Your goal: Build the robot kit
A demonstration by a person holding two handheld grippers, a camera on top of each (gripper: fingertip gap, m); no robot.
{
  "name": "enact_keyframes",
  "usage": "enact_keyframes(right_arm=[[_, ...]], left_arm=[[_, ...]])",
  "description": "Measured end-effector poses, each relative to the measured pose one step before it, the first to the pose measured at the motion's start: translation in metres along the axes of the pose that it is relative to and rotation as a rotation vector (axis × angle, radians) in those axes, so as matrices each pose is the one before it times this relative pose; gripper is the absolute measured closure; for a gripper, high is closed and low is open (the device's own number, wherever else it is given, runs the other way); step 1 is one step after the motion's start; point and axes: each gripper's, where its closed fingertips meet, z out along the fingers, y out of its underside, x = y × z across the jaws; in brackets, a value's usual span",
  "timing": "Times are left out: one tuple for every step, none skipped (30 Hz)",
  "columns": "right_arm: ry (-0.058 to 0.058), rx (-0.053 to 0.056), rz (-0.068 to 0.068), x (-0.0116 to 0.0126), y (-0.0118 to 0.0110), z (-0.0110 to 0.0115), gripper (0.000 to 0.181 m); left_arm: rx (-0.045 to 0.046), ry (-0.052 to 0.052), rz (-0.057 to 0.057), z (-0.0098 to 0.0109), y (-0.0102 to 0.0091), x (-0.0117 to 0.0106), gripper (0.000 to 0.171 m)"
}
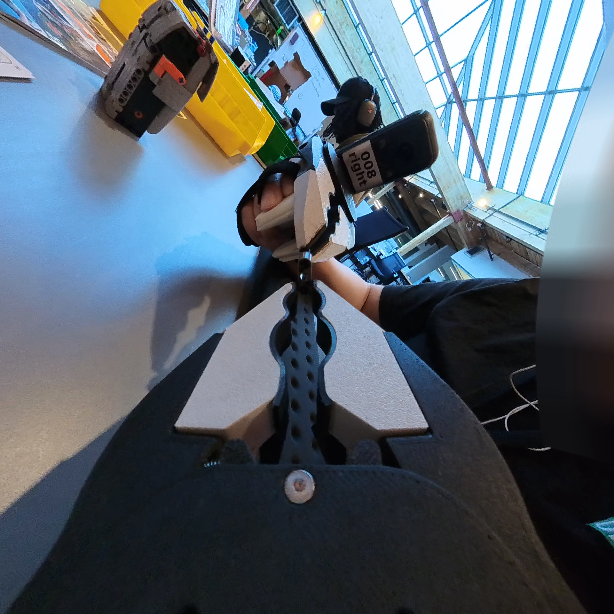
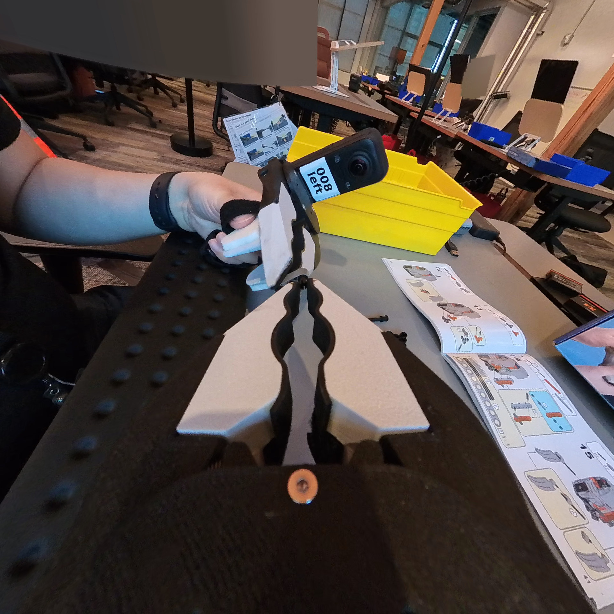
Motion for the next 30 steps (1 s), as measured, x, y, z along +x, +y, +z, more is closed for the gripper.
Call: enact_keyframes(right_arm=[[0.003,0.001,0.0002,0.00076,0.00011,-0.00021,0.178],[-0.0034,0.0043,0.0038,-0.00011,-0.00031,0.0001,0.178],[-0.0037,0.0075,0.0086,-0.00017,-0.00057,0.00023,0.178],[-0.0017,-0.0004,0.0035,0.00015,-0.00001,0.0,0.178],[-0.0011,-0.0014,-0.0028,-0.00022,0.00006,-0.0002,0.178],[0.0005,0.0007,-0.0014,-0.00009,-0.00013,-0.00012,0.178],[-0.0012,-0.0025,0.0011,-0.00028,0.00043,-0.00007,0.178],[-0.0028,-0.0015,0.0008,-0.00044,0.00033,-0.00018,0.178],[-0.0008,-0.0009,0.0003,-0.00004,0.00027,-0.00012,0.178],[0.0003,0.0014,0.0,0.00008,-0.00014,-0.00009,0.178],[-0.0007,0.0028,0.0007,0.00004,-0.00041,-0.00008,0.178],[-0.002,0.0019,0.0008,-0.00022,-0.00035,0.00014,0.178],[0.0,-0.0019,-0.0011,-0.00001,0.00018,0.00025,0.178],[0.0023,-0.0038,-0.0033,0.0001,0.00055,0.00026,0.178],[0.0002,-0.0015,-0.0018,-0.00014,0.00031,0.00016,0.178],[-0.001,0.0007,0.0009,-0.00018,-0.00007,-0.00005,0.178],[0.0008,-0.001,0.0014,0.00021,0.00018,-0.00002,0.178],[0.0031,-0.0012,-0.0024,0.00041,0.00002,-0.00006,0.178],[0.0004,0.0005,-0.0012,-0.00003,-0.00008,-0.00011,0.178],[0.0002,-0.001,0.0026,0.00018,0.0004,0.00007,0.178],[0.0007,-0.0009,0.0015,0.00025,0.00027,0.00004,0.178],[0.001,-0.0018,-0.001,0.0001,0.00026,0.00027,0.178],[-0.0008,0.0003,-0.0024,-0.00032,0.00006,0.00016,0.178],[0.0021,0.0047,-0.0018,-0.00006,-0.00062,0.00012,0.178],[0.008,0.0047,-0.0047,0.00076,-0.00044,0.0,0.178],[0.0074,-0.0015,-0.0083,0.00084,0.0006,0.00011,0.178],[0.0146,-0.0018,-0.0043,0.00227,0.00033,-0.00067,0.174],[0.0138,0.0048,0.0026,0.00286,-0.00103,-0.00192,0.168],[0.0051,0.0191,0.0089,0.00166,-0.00317,-0.00274,0.164],[-0.0139,0.0258,0.0118,-0.00149,-0.00395,-0.00253,0.163]], left_arm=[[0.00777,0.0047,-0.001,-0.00077,-0.00088,0.00067,0.168],[0.0011,0.0049,0.0004,-0.00038,-0.00006,0.00087,0.168],[0.00134,-0.0001,0.0021,-0.00012,-0.0001,0.0003,0.168],[0.00035,-0.0015,0.0019,0.00001,0.00006,0.00001,0.168],[-0.00079,0.0012,-0.0004,0.00011,0.00007,0.00002,0.168],[-0.00046,0.0044,-0.0044,0.00005,0.00005,0.00025,0.168],[0.00169,0.0074,-0.0077,-0.00021,-0.00025,0.00041,0.165],[0.00979,0.0075,-0.0064,-0.00079,-0.0015,0.00043,0.163],[0.01233,0.0053,-0.0036,-0.00131,-0.00165,0.00043,0.163],[0.00895,0.0014,-0.0017,-0.00108,-0.00109,-0.00006,0.165],[0.00093,-0.0009,0.0022,-0.00017,0.0,-0.00002,0.168],[-0.0056,-0.0046,0.0052,0.00049,0.00078,-0.00019,0.168],[-0.00562,-0.0068,0.0042,0.00055,0.00075,-0.00058,0.168],[-0.00443,-0.001,-0.0012,0.00046,0.0005,-0.00021,0.167],[-0.00205,0.0018,-0.0038,0.00025,0.0003,-0.00015,0.168],[-0.00013,0.0007,-0.0003,-0.00011,0.0001,0.00005,0.168],[-0.00067,-0.0019,0.0028,0.00014,0.00006,0.00001,0.168],[-0.00216,-0.002,0.002,0.00013,0.00031,-0.00004,0.168],[-0.00013,-0.0032,0.0006,0.00012,0.00002,-0.00037,0.168],[0.00097,-0.0024,-0.0005,-0.00013,-0.00004,-0.00034,0.168],[0.00074,-0.0036,-0.001,-0.00005,-0.00009,-0.00042,0.168],[-0.00233,-0.0041,0.0018,-0.00006,0.0005,-0.00031,0.168],[-0.00276,-0.0022,0.0029,0.00006,0.00051,0.00022,0.168],[0.00335,-0.0011,0.0014,-0.00029,-0.00041,0.0002,0.168],[0.0067,-0.0031,-0.0011,-0.00056,-0.00087,-0.00038,0.168],[0.00267,-0.0001,-0.0046,-0.00053,-0.00028,-0.00035,0.168],[0.00647,0.0047,-0.0078,-0.00088,-0.00094,0.00008,0.168],[0.01188,0.0038,-0.0088,-0.00126,-0.00173,-0.0002,0.168],[0.01139,0.0079,-0.0093,-0.00151,-0.00155,0.0003,0.168],[0.0072,0.0082,-0.0082,-0.00107,-0.00105,0.00043,0.168]])
